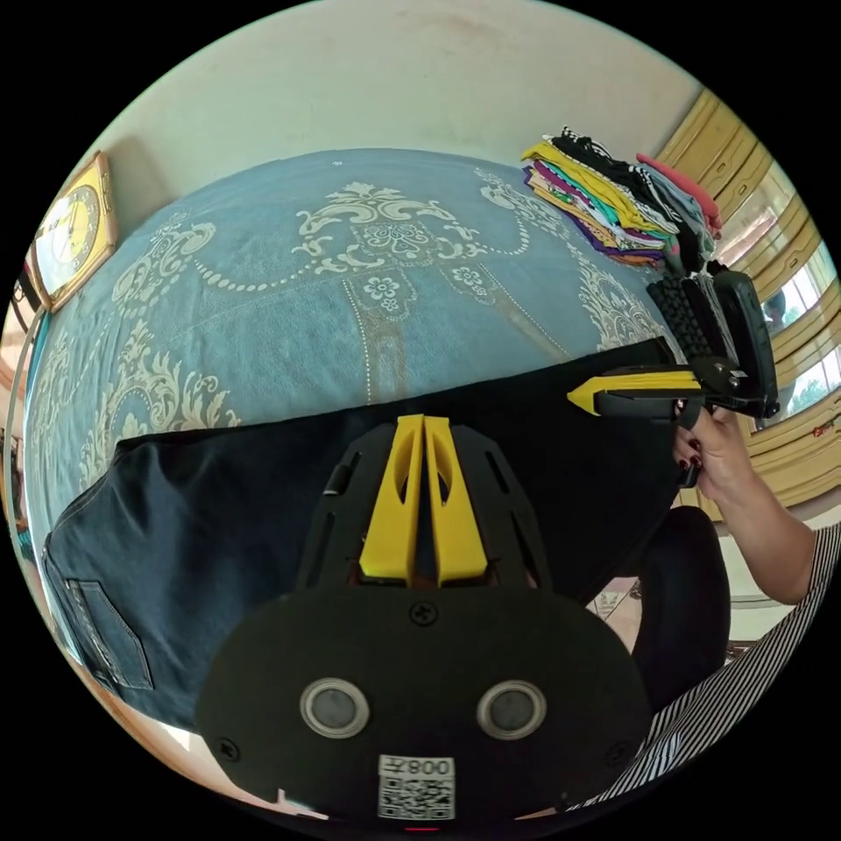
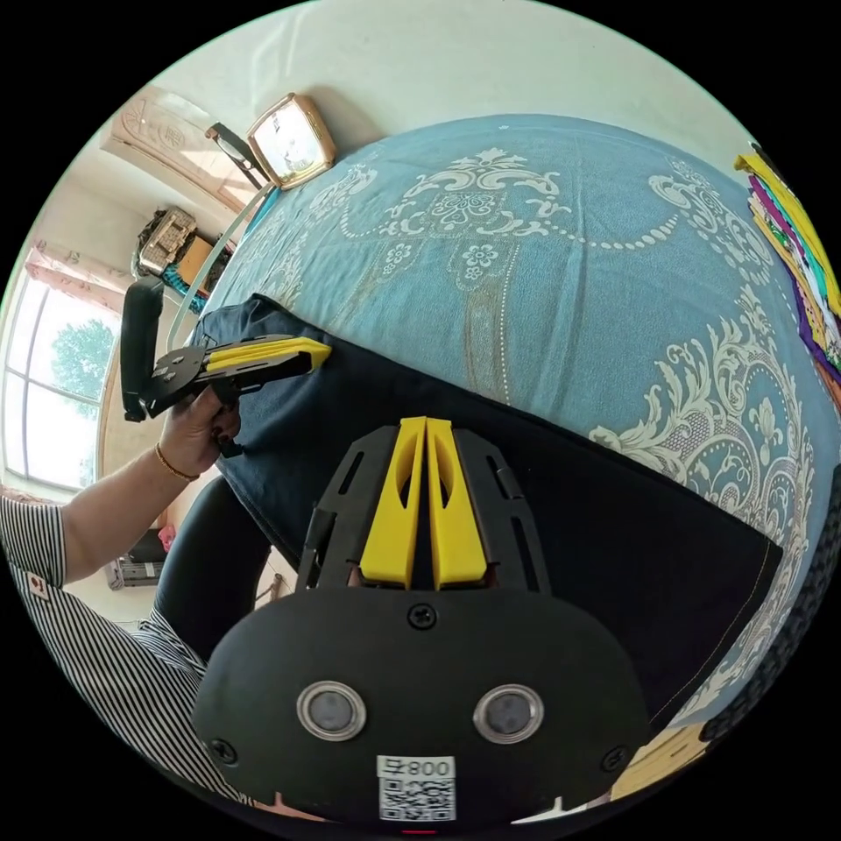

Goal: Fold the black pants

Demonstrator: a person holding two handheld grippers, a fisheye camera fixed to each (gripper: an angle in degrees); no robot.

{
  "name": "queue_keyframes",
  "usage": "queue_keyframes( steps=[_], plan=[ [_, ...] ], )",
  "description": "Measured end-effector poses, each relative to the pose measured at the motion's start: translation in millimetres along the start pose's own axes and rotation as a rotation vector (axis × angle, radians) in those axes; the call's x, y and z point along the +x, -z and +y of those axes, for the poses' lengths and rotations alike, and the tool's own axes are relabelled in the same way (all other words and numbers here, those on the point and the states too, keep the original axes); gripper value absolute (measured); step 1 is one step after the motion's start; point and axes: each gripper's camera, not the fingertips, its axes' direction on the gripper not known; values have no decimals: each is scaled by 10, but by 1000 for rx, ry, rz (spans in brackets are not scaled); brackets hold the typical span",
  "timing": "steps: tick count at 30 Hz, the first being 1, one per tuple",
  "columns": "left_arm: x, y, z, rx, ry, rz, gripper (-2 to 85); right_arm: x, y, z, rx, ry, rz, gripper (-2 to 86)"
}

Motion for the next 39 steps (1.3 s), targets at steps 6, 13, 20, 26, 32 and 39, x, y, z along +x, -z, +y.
queue_keyframes(
  steps=[6,13,20,26,32,39],
  plan=[
    [-1030,424,582,44,184,-189,1,-370,138,-187,88,46,-43,1],
    [-2093,310,853,-14,316,-238,1,-1134,-399,-740,-12,218,-120,1],
    [-2356,218,890,-58,250,-265,0,-1399,-788,-897,-86,251,-74,1],
    [-2509,774,1423,45,306,-211,0,-1576,-712,-849,-51,269,-43,1],
    [-2560,1125,2458,-21,434,-249,0,-1989,-596,-419,-37,371,-133,1],
    [-2677,1378,2892,-1,521,-217,1,-2213,-1043,-50,-192,421,-81,2]
  ],
)
